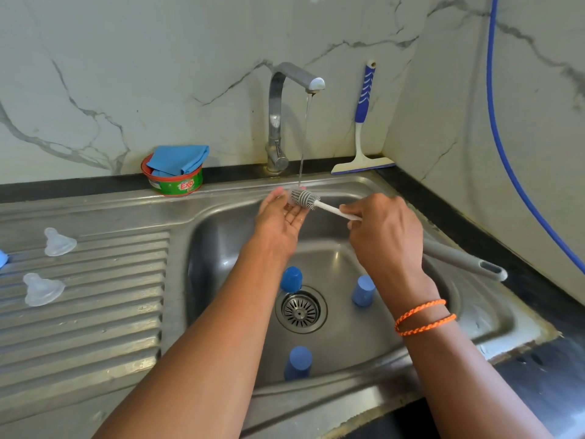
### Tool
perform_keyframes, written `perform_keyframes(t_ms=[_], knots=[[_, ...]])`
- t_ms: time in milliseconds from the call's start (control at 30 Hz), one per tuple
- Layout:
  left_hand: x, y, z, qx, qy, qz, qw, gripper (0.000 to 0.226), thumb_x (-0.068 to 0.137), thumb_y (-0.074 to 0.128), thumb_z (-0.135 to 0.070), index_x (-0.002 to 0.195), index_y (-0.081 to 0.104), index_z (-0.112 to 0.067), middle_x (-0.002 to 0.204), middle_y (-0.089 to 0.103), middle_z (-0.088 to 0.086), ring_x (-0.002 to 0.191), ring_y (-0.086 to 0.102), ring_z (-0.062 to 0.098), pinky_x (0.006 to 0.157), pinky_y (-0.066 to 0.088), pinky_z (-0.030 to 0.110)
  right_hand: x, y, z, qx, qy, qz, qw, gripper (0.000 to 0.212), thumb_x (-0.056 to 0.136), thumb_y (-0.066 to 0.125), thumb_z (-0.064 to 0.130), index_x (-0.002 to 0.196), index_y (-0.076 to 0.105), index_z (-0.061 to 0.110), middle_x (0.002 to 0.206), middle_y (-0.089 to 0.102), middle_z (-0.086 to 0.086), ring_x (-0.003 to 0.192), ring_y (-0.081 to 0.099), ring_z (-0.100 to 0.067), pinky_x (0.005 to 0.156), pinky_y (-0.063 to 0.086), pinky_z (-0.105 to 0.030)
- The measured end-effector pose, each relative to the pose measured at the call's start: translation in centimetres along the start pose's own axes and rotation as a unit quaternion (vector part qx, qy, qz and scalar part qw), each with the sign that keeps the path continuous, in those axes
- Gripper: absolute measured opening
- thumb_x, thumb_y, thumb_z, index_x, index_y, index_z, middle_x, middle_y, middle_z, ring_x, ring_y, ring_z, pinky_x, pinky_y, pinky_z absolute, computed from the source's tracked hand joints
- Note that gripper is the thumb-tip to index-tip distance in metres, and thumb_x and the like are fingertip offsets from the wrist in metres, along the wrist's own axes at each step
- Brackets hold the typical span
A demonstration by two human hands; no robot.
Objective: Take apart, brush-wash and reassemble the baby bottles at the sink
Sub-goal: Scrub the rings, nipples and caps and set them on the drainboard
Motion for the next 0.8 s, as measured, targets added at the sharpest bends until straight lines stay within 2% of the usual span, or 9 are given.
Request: perform_keyframes(t_ms=[100,233,367,467,533,600,667,800], knots=[[-0.1,0.1,0.6,0.006,-0.008,0.004,1.0,0.026,0.105,0.058,-0.012,0.131,0.062,-0.01,0.118,0.075,0.019,0.108,0.074,0.03,0.081,0.064,0.037,-0.1,-0.2,0.3,-0.014,-0.002,-0.002,1.0,0.039,0.095,0.066,0.013,0.129,0.075,0.03,0.11,0.07,-0.011,0.097,0.065,-0.036,0.07,0.035,-0.033],[0.1,-0.5,0.7,0.006,-0.013,-0.036,0.999,0.031,0.103,0.062,-0.013,0.131,0.063,0.001,0.114,0.074,0.019,0.1,0.074,0.027,0.072,0.065,0.034,-0.2,0.5,0.5,-0.01,0.002,0.033,0.999,0.029,0.098,0.064,0.016,0.124,0.075,0.024,0.106,0.066,-0.011,0.092,0.063,-0.036,0.07,0.037,-0.034],[0.4,-0.8,0.5,0.014,-0.009,-0.049,0.999,0.029,0.104,0.06,-0.009,0.131,0.063,0.002,0.117,0.072,0.021,0.095,0.073,0.026,0.087,0.061,0.036,0.1,2.7,-0.3,0.043,0.032,0.1,0.994,0.017,0.102,0.059,0.021,0.105,0.074,0.014,0.094,0.064,-0.011,0.08,0.057,-0.033,0.068,0.045,-0.037],[0.4,-0.9,0.5,0.021,-0.005,-0.051,0.998,0.027,0.105,0.057,-0.007,0.131,0.064,0.0,0.118,0.072,0.02,0.091,0.073,0.023,0.086,0.06,0.035,0.2,4.2,-1.2,0.177,0.083,0.182,0.964,0.022,0.101,0.054,0.012,0.092,0.074,0.013,0.085,0.073,-0.01,0.068,0.064,-0.025,0.061,0.053,-0.034],[0.5,-0.9,0.2,0.016,0.001,-0.05,0.999,0.027,0.104,0.058,-0.006,0.13,0.064,-0.001,0.114,0.074,0.02,0.093,0.075,0.024,0.081,0.063,0.034,0.0,4.8,-1.5,0.254,0.12,0.234,0.931,0.027,0.103,0.048,0.007,0.092,0.073,0.008,0.074,0.071,-0.009,0.054,0.056,-0.019,0.05,0.046,-0.028],[0.6,-0.9,-0.2,0.018,0.01,-0.039,0.999,0.027,0.101,0.061,-0.004,0.127,0.063,-0.002,0.111,0.076,0.019,0.101,0.076,0.026,0.088,0.063,0.038,-0.1,5.0,-1.5,0.264,0.114,0.26,0.922,0.029,0.106,0.048,0.008,0.093,0.073,0.006,0.069,0.067,-0.009,0.05,0.051,-0.017,0.046,0.042,-0.025],[0.6,-0.9,-0.7,0.033,0.021,-0.03,0.999,0.028,0.1,0.063,-0.004,0.127,0.062,-0.003,0.11,0.077,0.018,0.106,0.076,0.028,0.095,0.061,0.041,0.2,4.9,-1.7,0.227,0.091,0.24,0.94,0.027,0.104,0.053,0.01,0.09,0.076,0.012,0.066,0.069,-0.006,0.05,0.054,-0.015,0.048,0.044,-0.025],[0.8,-1.4,-1.2,0.052,0.033,-0.045,0.997,0.024,0.099,0.066,-0.005,0.123,0.067,-0.002,0.104,0.079,0.017,0.097,0.078,0.026,0.089,0.063,0.043,0.2,3.7,-1.1,0.137,0.04,0.129,0.981,0.01,0.096,0.072,0.021,0.091,0.08,0.024,0.079,0.073,-0.004,0.074,0.067,-0.021,0.069,0.058,-0.038]])
Point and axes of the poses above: each hand's wrist, its own x-axis towards the middle knuckle, its own y-axis out of the palm, z = x × y, the point moved 6 cm from there along x, towards the middle knuckle
